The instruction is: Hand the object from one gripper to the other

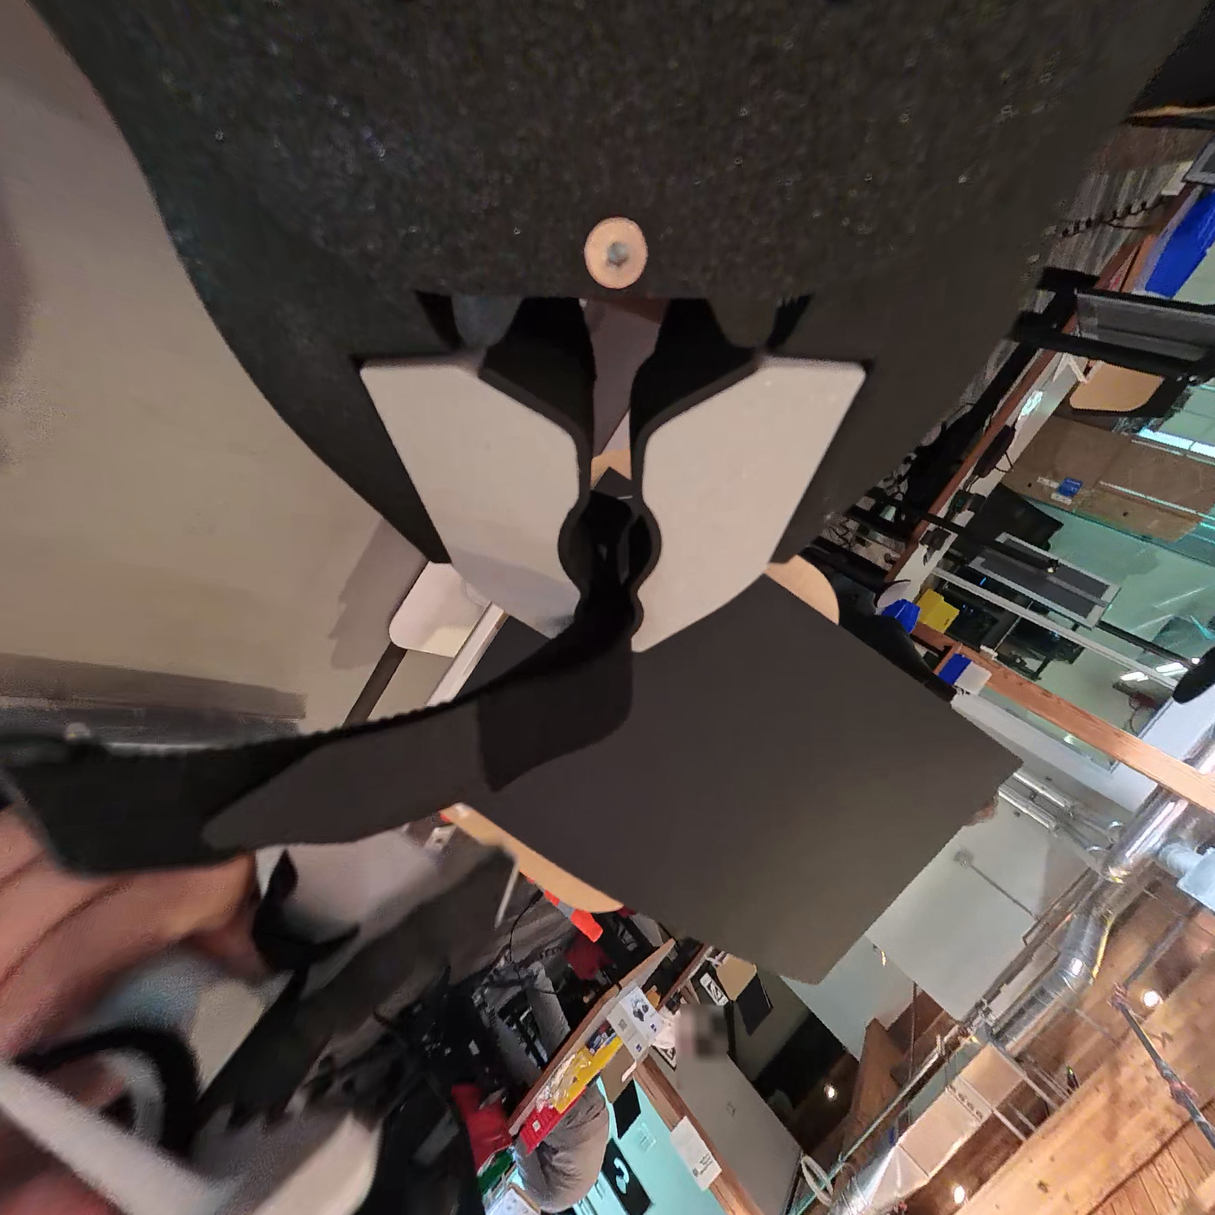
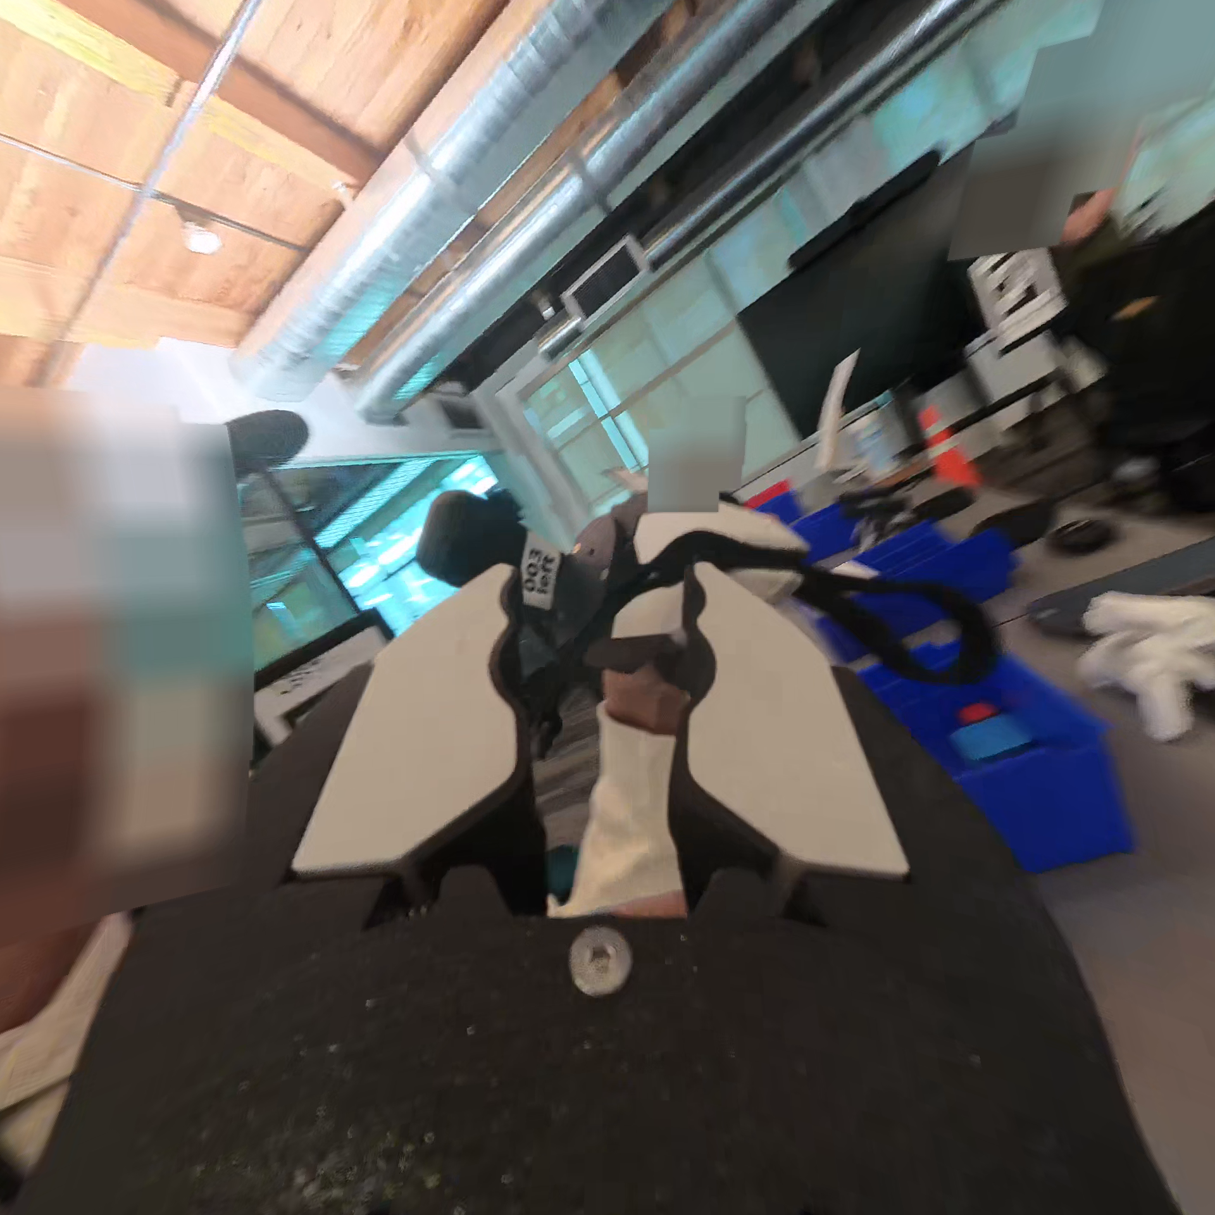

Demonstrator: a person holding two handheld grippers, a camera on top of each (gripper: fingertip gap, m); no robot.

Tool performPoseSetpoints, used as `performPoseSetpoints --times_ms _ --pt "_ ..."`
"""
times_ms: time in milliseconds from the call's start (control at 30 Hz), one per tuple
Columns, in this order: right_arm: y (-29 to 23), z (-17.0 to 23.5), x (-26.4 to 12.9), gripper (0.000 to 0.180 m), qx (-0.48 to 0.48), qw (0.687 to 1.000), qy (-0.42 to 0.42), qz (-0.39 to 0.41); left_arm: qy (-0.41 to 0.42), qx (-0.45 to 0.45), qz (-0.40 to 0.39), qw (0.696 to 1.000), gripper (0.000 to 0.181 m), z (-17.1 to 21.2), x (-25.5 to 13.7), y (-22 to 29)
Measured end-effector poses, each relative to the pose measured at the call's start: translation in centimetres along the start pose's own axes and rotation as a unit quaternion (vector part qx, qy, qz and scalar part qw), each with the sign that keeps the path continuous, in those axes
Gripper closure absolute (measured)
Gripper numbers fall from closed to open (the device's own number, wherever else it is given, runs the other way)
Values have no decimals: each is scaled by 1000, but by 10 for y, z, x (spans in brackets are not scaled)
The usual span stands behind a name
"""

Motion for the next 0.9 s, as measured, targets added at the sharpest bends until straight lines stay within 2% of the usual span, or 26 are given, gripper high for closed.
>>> performPoseSetpoints --times_ms 33,167,233,300,333,367,400,467,567,667,767,833,900 --pt "2 -8 -7 130 -33 999 9 25 -5 -4 -3 1000 176 2 1 -2" --pt "9 -37 -40 123 -183 972 33 144 -21 -31 -15 999 176 8 2 -11" --pt "22 -48 -62 124 -272 932 18 238 -31 -68 -16 997 176 11 4 -17" --pt "40 -55 -86 126 -351 871 -28 341 -4 -133 14 991 176 4 4 -19" --pt "46 -54 -93 127 -372 850 -55 369 19 -171 46 984 176 -4 4 -17" --pt "50 -49 -95 125 -377 842 -81 376 45 -213 76 973 176 -12 3 -16" --pt "51 -42 -91 121 -367 849 -102 367 69 -257 106 958 176 -20 2 -16" --pt "48 -21 -71 116 -323 885 -129 308 93 -322 186 924 176 -31 1 -7" --pt "38 2 -37 120 -268 928 -139 218 96 -363 252 892 176 -36 5 3" --pt "35 21 -16 118 -253 942 -145 168 108 -382 305 866 176 -43 5 11" --pt "46 30 -7 122 -258 941 -141 170 134 -403 331 843 176 -53 3 12" --pt "44 22 -4 156 -264 948 -94 152 148 -412 333 835 177 -56 3 11" --pt "40 16 -2 174 -256 957 -62 126 159 -412 344 829 176 -59 1 12"
Point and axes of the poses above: each gripper's, where its closed fingertips meet, x out along the fingers, z out of its underside, y = z × x across the jaws, the point moved 2 cm from there along -x, back along the fingers, and after that the axes turned 14 degrees about -x, right-handed, at the moved point
